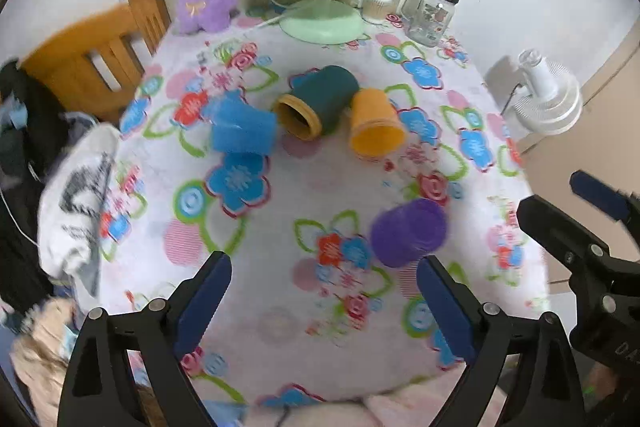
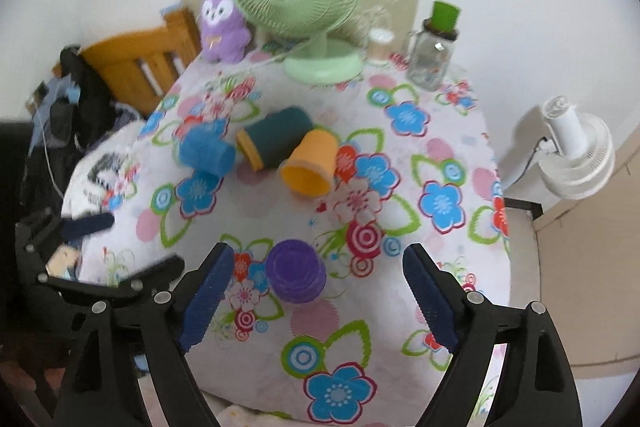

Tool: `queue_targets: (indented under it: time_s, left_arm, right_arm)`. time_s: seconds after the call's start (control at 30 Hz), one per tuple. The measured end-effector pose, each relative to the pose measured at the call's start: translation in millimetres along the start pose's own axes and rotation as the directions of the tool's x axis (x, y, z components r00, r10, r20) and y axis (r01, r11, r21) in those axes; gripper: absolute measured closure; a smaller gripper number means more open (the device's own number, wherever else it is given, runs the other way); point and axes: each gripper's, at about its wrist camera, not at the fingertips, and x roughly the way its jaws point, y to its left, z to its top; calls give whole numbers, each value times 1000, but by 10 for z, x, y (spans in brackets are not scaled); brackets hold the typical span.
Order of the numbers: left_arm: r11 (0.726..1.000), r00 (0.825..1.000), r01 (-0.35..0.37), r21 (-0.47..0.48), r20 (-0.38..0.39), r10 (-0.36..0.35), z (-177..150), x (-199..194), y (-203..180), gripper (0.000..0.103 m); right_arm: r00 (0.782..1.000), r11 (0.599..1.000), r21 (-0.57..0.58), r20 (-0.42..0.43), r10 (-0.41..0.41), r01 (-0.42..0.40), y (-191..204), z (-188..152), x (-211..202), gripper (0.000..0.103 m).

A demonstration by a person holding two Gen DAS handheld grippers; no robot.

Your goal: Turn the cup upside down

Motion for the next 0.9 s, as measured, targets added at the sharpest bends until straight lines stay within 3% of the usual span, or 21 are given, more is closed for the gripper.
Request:
queue_targets:
  time_s: [0.1,0.3,0.57,0.9]
  left_arm:
    - [1000,1000,-14,-8,23,14,-27,-117,-54,8]
    - [997,993,-74,16,90,72,-140,-420,-199,6]
    - [999,997,0,-38,78,3,-288,-568,-87,0]
    - [997,990,-60,-46,122,66,-312,-695,-73,0]
  right_arm:
    - [999,999,53,35,4,-5,-31,-7,-144,10]
    - [996,993,103,60,-64,57,7,-76,-385,8]
    - [999,981,191,25,-35,30,-38,-257,-537,8]
    - [986,973,176,39,-161,152,-52,-306,-691,8]
